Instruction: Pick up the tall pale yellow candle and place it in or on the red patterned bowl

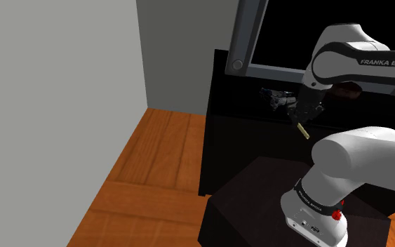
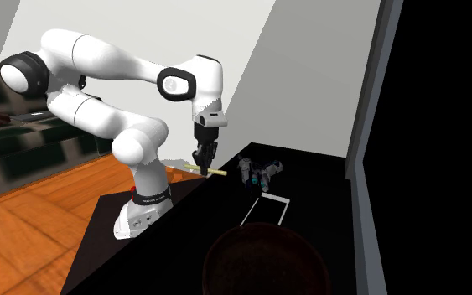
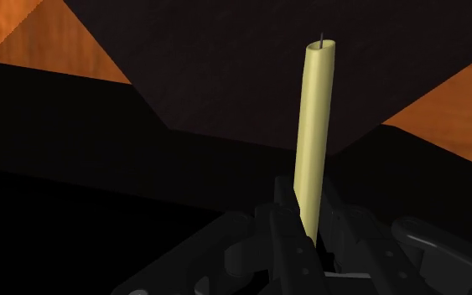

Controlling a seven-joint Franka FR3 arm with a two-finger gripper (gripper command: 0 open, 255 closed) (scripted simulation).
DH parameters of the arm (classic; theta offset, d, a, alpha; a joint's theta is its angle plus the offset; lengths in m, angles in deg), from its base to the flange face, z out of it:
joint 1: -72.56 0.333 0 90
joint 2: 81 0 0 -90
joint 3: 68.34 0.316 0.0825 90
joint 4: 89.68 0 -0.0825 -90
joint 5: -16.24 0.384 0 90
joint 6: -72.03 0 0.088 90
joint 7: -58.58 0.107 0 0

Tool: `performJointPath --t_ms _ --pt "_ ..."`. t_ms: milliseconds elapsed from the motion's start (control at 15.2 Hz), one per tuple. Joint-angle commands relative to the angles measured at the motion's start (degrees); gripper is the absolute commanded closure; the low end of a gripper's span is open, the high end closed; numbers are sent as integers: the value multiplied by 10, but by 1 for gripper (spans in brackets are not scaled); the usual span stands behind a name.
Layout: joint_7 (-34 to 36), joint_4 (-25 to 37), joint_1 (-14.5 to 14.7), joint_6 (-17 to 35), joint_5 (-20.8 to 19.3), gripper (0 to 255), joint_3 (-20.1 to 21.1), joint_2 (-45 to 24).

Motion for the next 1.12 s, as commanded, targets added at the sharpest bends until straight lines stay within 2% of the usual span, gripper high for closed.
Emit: performJointPath --t_ms 0,1056 --pt "-1 10 1 -12 2 255 2 2" --pt "-6 136 11 -130 21 255 19 -6"
